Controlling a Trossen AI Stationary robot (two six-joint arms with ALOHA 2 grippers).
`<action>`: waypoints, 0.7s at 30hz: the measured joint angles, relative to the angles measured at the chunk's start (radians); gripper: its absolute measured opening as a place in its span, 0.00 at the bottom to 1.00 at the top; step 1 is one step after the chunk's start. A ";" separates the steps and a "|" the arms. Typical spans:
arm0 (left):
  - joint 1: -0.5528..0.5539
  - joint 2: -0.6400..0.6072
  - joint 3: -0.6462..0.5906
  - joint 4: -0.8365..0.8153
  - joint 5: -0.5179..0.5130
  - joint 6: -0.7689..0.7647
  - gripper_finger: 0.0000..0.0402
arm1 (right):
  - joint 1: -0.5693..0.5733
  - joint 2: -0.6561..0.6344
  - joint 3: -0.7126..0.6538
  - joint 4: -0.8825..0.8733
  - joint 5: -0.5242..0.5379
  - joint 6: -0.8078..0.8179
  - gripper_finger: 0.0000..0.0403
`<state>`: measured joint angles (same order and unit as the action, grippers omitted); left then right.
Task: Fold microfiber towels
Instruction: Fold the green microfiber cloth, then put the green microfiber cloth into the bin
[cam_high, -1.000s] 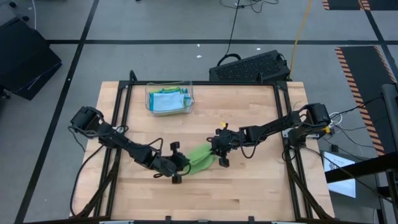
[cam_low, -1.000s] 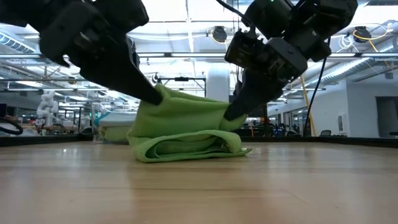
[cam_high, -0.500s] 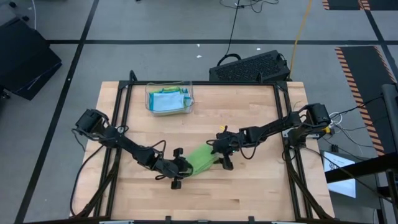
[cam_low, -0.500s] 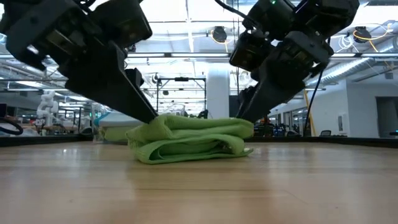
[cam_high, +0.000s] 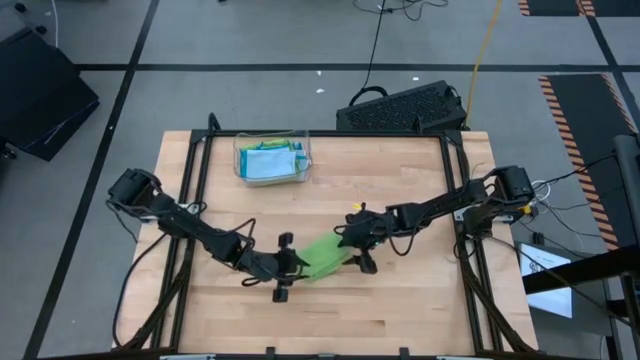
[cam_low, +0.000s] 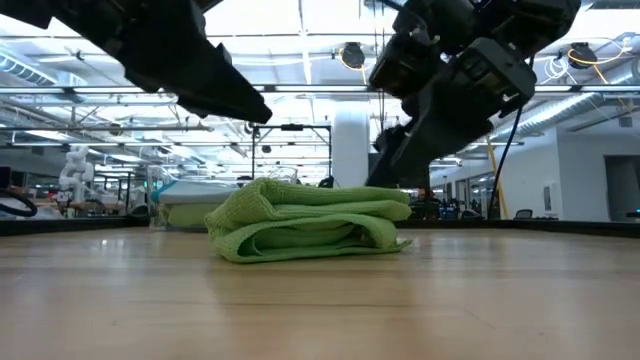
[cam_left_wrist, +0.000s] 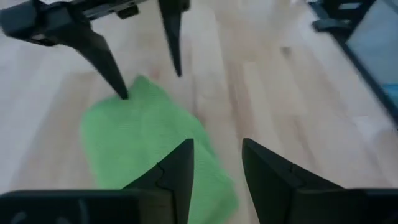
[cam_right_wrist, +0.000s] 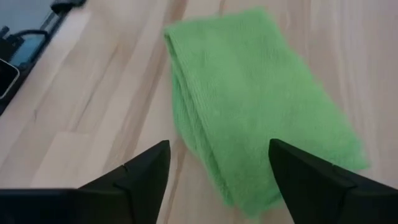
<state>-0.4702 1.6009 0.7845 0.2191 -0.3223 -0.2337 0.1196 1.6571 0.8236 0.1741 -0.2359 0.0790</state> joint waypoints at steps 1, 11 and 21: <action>0.001 0.000 0.000 0.000 -0.021 0.008 0.34 | 0.000 -0.001 0.000 0.015 0.001 -0.017 0.64; 0.048 0.126 0.000 0.175 -0.157 -0.081 0.34 | 0.000 -0.015 0.000 0.023 0.000 -0.055 0.53; 0.061 0.328 0.000 0.275 -0.117 -0.136 0.34 | 0.000 0.004 -0.017 0.268 0.046 -0.089 0.52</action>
<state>-0.4088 1.9286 0.7845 0.4940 -0.4395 -0.3694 0.1196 1.6608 0.8069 0.4417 -0.1903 -0.0097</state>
